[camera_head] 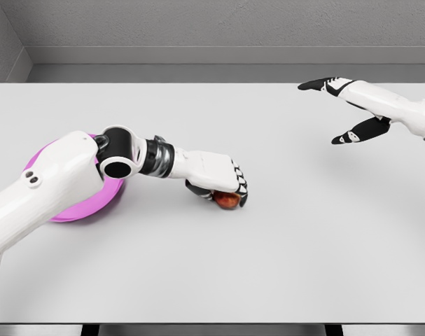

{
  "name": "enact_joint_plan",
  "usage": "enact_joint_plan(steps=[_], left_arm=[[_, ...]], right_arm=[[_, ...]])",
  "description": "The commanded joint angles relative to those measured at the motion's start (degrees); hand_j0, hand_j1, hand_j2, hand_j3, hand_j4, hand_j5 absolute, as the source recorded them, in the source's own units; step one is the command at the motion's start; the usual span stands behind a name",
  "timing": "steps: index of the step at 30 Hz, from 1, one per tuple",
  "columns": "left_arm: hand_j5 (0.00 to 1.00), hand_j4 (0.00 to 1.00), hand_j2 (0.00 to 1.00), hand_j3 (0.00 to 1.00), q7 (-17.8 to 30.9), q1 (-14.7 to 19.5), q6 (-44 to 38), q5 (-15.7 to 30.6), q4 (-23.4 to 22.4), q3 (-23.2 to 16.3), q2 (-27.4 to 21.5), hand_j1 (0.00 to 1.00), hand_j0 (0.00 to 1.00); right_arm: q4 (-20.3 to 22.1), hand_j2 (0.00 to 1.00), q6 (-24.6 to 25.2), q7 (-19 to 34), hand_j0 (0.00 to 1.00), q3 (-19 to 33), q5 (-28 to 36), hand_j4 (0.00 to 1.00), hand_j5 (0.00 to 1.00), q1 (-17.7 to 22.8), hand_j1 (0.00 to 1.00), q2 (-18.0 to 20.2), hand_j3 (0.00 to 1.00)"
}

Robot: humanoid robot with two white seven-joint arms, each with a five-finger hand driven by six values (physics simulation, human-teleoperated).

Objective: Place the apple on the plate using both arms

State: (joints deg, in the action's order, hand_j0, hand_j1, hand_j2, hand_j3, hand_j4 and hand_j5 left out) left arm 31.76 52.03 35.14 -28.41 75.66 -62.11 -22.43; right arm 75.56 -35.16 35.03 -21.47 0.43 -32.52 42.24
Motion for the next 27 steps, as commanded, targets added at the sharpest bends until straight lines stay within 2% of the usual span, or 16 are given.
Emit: enact_joint_plan(steps=[1, 6, 7, 10, 12, 16, 18, 19, 23, 26, 27], left_arm=[[0.55, 0.55, 0.55, 0.55, 0.0, 0.0, -0.1, 0.4, 0.0, 0.1, -0.2, 0.55, 0.55], [0.51, 0.51, 0.51, 0.51, -0.6, 0.3, -0.1, 0.7, 0.6, 0.1, -1.1, 0.51, 0.51], [0.51, 0.51, 0.51, 0.51, -0.6, 1.1, -0.1, 2.0, 0.7, 0.2, -2.0, 0.51, 0.51], [0.47, 0.47, 0.47, 0.47, -0.6, 2.5, -0.1, 7.3, 5.7, 0.2, -7.7, 0.47, 0.47], [0.47, 0.47, 0.47, 0.47, -0.6, 3.2, -0.1, 9.6, 11.0, 0.5, -14.3, 0.47, 0.47], [0.47, 0.47, 0.47, 0.47, -0.8, 3.0, -0.1, 11.0, 11.4, 1.8, -26.1, 0.47, 0.47], [0.47, 0.47, 0.47, 0.47, -2.6, 2.8, -0.1, 11.4, 10.0, 2.2, -31.4, 0.47, 0.47], [0.47, 0.47, 0.47, 0.47, -3.5, 2.7, -0.1, 11.4, 7.8, 2.5, -33.3, 0.47, 0.47], [0.46, 0.46, 0.46, 0.46, -3.5, 2.4, -0.1, 11.3, -2.5, 2.5, -32.7, 0.46, 0.46], [0.46, 0.46, 0.46, 0.46, -3.5, 0.5, -0.1, 10.7, -3.7, 2.4, -31.0, 0.46, 0.46], [0.46, 0.46, 0.46, 0.46, -3.5, 0.2, -0.1, 10.5, -5.9, 2.4, -29.3, 0.46, 0.46]], right_arm=[[0.0, 1.0, 0.2, 0.0, 1.0, 0.0, 0.4, 1.0, 1.0, 0.0, 1.0, 0.0, 1.0], [0.0, 1.0, 0.2, 0.0, 1.0, 0.0, 0.4, 1.0, 1.0, 0.0, 1.0, 0.0, 1.0], [-0.1, 1.0, 0.2, 0.0, 1.0, 0.0, 0.4, 1.0, 1.0, 0.0, 1.0, 0.0, 1.0], [0.0, 1.0, 0.2, 0.0, 1.0, 0.0, 0.4, 1.0, 1.0, 0.0, 1.0, 0.0, 1.0], [0.0, 1.0, 0.2, 0.0, 1.0, 0.0, 0.4, 1.0, 1.0, -0.1, 1.0, 0.0, 1.0], [0.0, 1.0, 0.2, 0.0, 1.0, 0.0, 0.4, 1.0, 1.0, -0.1, 1.0, -0.1, 1.0], [0.0, 1.0, 0.2, 0.0, 1.0, 0.0, 0.4, 1.0, 1.0, 0.0, 1.0, -0.1, 1.0], [0.0, 1.0, 0.2, 0.0, 1.0, 0.0, 0.4, 1.0, 1.0, 0.0, 1.0, -0.1, 1.0], [0.0, 1.0, 0.2, 0.0, 1.0, 0.0, 0.4, 1.0, 1.0, 0.1, 1.0, 0.0, 1.0], [0.0, 1.0, 0.2, 0.0, 1.0, -0.1, 0.4, 1.0, 1.0, 0.3, 1.0, 0.0, 1.0], [0.0, 1.0, 0.2, 0.0, 1.0, -0.1, 0.4, 1.0, 1.0, 0.4, 1.0, 0.0, 1.0]])
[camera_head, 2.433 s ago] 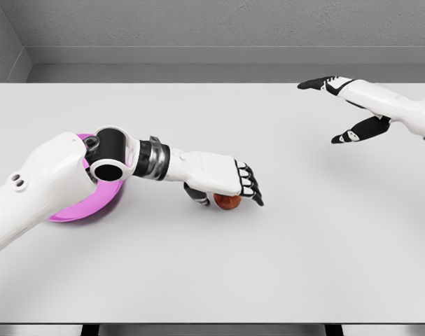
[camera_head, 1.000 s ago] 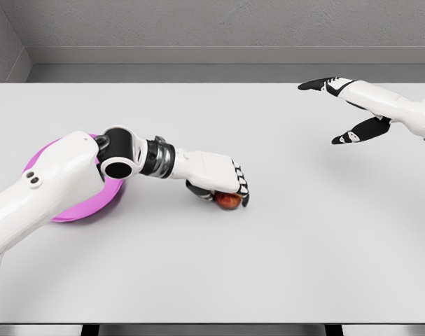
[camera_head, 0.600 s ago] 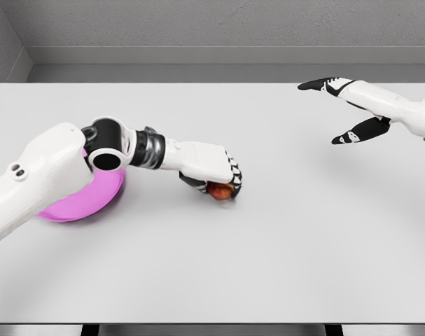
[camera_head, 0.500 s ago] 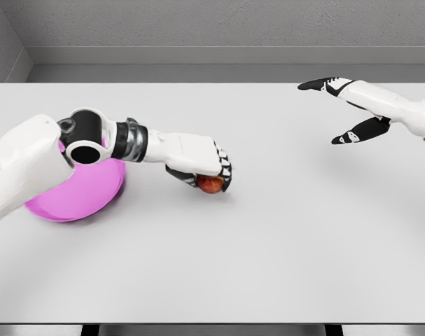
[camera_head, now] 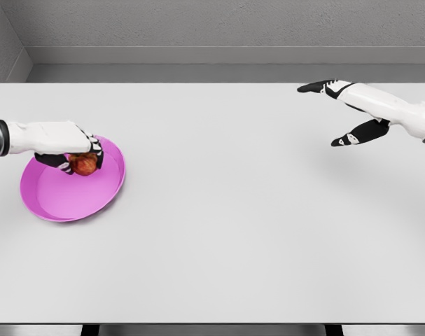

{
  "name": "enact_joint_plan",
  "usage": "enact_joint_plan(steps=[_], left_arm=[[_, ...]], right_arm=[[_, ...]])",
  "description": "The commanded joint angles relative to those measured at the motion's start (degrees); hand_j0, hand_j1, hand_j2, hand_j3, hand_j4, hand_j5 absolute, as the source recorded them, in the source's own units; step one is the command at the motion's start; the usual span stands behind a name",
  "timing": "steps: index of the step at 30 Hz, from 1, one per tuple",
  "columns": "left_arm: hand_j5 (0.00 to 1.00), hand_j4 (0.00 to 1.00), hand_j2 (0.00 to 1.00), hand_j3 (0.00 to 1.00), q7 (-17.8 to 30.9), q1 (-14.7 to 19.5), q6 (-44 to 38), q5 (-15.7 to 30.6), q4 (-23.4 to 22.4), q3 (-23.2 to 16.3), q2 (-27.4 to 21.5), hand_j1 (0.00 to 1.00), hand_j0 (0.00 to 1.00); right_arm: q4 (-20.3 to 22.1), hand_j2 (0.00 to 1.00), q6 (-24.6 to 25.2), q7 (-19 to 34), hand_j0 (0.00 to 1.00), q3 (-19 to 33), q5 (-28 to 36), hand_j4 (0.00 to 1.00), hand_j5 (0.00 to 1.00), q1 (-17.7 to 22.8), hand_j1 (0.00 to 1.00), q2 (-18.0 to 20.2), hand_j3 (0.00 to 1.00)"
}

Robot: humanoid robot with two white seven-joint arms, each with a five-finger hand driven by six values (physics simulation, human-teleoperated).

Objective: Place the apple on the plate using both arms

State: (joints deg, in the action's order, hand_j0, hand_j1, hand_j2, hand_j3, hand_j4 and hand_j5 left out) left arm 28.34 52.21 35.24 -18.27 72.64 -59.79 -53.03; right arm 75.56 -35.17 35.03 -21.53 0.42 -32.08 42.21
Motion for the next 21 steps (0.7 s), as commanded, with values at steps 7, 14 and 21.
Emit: enact_joint_plan(steps=[7, 14, 21], left_arm=[[1.0, 1.0, 1.0, 1.0, -0.1, 0.1, -0.2, 1.2, -6.3, 0.5, 3.3, 1.0, 1.0], [1.0, 1.0, 1.0, 1.0, -0.3, 0.7, -0.2, 6.3, -5.9, 1.2, 2.8, 1.0, 1.0], [1.0, 1.0, 1.0, 1.0, -0.3, 0.8, -0.2, 16.3, -20.7, 11.0, 7.0, 1.0, 1.0]], right_arm=[[0.0, 1.0, 0.2, 0.0, 1.0, 0.1, 0.4, 1.0, 1.0, 0.0, 1.0, 0.1, 1.0], [0.0, 1.0, 0.2, 0.0, 1.0, 0.0, 0.4, 1.0, 1.0, 0.4, 1.0, 0.1, 1.0], [0.0, 1.0, 0.2, 0.0, 1.0, 0.0, 0.3, 1.0, 1.0, 0.4, 1.0, 0.1, 1.0]])
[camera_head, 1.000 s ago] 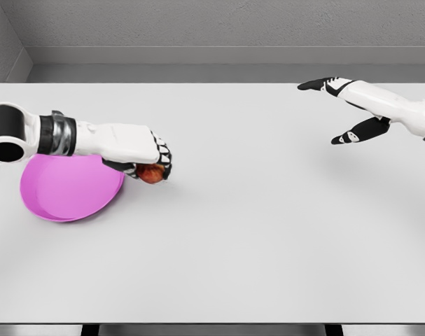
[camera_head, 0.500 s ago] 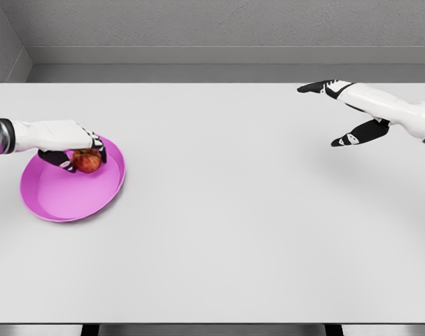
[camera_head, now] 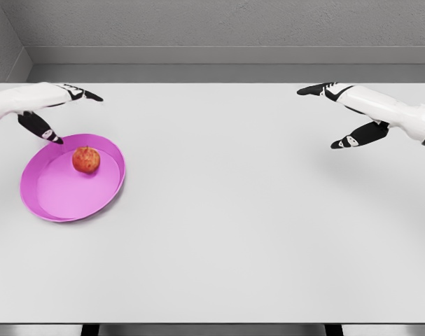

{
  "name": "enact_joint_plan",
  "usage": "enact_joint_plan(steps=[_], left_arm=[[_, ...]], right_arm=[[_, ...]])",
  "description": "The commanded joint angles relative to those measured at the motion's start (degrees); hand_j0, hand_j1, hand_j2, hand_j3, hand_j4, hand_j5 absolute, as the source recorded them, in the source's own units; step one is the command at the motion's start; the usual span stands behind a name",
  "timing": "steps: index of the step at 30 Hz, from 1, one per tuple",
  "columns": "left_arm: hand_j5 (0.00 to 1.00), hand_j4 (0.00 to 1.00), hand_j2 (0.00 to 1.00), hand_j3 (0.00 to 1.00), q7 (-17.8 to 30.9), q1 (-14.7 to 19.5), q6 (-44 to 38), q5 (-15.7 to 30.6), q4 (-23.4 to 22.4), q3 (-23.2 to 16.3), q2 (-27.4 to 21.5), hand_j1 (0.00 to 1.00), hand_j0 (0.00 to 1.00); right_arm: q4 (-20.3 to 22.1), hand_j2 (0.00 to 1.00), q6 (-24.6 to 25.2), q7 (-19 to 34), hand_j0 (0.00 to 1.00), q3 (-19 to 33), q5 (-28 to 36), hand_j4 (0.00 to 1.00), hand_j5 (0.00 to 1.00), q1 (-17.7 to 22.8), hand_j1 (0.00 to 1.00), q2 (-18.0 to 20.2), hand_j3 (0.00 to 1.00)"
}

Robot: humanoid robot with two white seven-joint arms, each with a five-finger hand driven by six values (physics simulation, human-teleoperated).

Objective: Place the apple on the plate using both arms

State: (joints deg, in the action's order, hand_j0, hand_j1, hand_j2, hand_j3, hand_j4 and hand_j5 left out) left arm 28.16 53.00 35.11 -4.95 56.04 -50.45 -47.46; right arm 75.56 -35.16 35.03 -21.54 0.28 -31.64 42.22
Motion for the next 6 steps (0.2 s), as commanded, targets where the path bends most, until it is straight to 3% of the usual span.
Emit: enact_joint_plan(steps=[1, 6], left_arm=[[1.0, 1.0, 1.0, 1.0, 0.1, 0.0, -0.1, 2.9, -4.4, 2.0, 1.5, 1.0, 1.0], [1.0, 1.0, 1.0, 1.0, 0.1, 0.0, -0.1, 2.9, -6.1, 2.9, 2.3, 1.0, 1.0]], right_arm=[[0.0, 1.0, 0.2, 0.0, 1.0, 0.1, 0.4, 1.0, 1.0, 0.0, 1.0, 0.1, 1.0], [0.1, 1.0, 0.2, 0.0, 1.0, 0.0, 0.2, 1.0, 1.0, 0.4, 1.0, 0.1, 1.0]])
